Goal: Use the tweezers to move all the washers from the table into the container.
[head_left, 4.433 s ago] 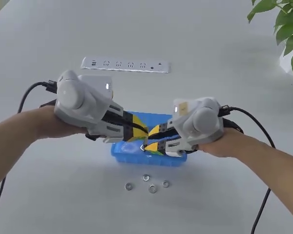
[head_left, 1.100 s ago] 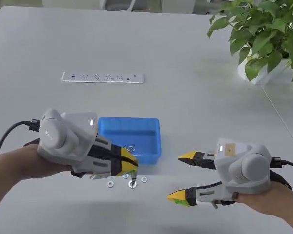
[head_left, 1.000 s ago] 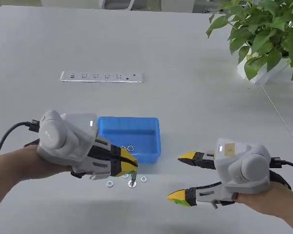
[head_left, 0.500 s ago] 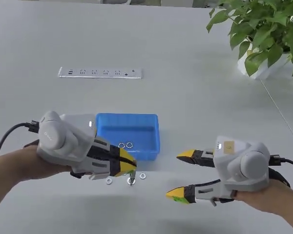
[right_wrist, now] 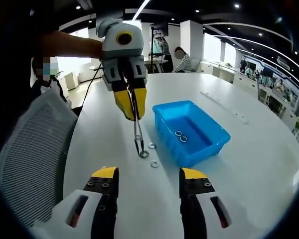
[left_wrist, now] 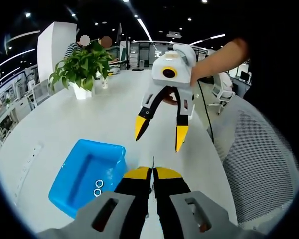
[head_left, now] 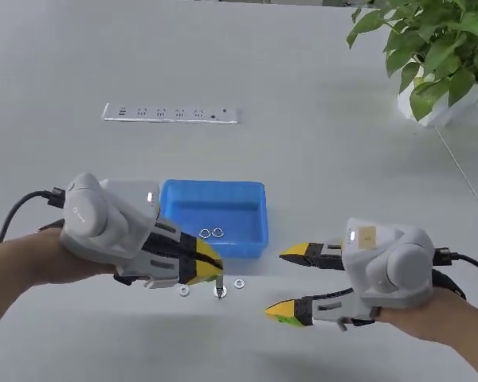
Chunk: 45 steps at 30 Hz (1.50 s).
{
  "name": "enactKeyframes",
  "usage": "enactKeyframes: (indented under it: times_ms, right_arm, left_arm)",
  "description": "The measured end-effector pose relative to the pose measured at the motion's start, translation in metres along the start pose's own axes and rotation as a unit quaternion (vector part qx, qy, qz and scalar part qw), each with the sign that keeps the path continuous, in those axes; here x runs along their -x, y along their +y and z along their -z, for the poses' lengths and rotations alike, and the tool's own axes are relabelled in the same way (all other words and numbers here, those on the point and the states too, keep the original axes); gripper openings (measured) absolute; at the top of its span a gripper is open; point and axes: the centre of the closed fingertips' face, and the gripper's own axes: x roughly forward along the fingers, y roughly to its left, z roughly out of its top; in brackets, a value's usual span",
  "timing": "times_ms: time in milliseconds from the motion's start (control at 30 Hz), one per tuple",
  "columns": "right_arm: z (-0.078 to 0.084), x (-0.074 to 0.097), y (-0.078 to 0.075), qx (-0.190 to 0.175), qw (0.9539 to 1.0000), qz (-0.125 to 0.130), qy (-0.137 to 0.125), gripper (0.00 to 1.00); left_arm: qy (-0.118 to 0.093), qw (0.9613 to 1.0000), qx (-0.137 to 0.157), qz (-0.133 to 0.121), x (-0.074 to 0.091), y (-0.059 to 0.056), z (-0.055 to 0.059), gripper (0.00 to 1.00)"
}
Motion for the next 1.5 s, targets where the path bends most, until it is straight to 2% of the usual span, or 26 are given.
enactKeyframes:
  times_ms: [400, 600, 700, 1100, 1500]
  right_arm:
    - [-0.017, -0.022, 0.005, 0.034, 0.999, -0.03, -0.004, 0.42]
    - [-0.017, -0.035, 0.011, 0.075, 0.9958, -0.051, 0.014, 0.36]
    - [-0.018, -0.042, 0.014, 0.083, 0.9947, -0.058, 0.018, 0.32]
    - [-0.017, -0.066, 0.019, 0.086, 0.9931, -0.076, 0.026, 0.2]
    - [-0.016, -0.073, 0.02, 0.089, 0.992, -0.082, 0.036, 0.12]
  left_arm:
    - [0.02, 0.9995, -0.018, 0.012, 0.0, -0.001, 0.001, 0.06]
    - [0.028, 0.9992, -0.025, 0.016, 0.0, 0.0, 0.003, 0.06]
    - [0.032, 0.999, -0.027, 0.018, 0.0, 0.001, 0.004, 0.06]
    - [0.037, 0.9986, -0.03, 0.022, -0.001, 0.001, 0.006, 0.06]
    - [0.04, 0.9985, -0.03, 0.021, -0.001, 0.001, 0.006, 0.06]
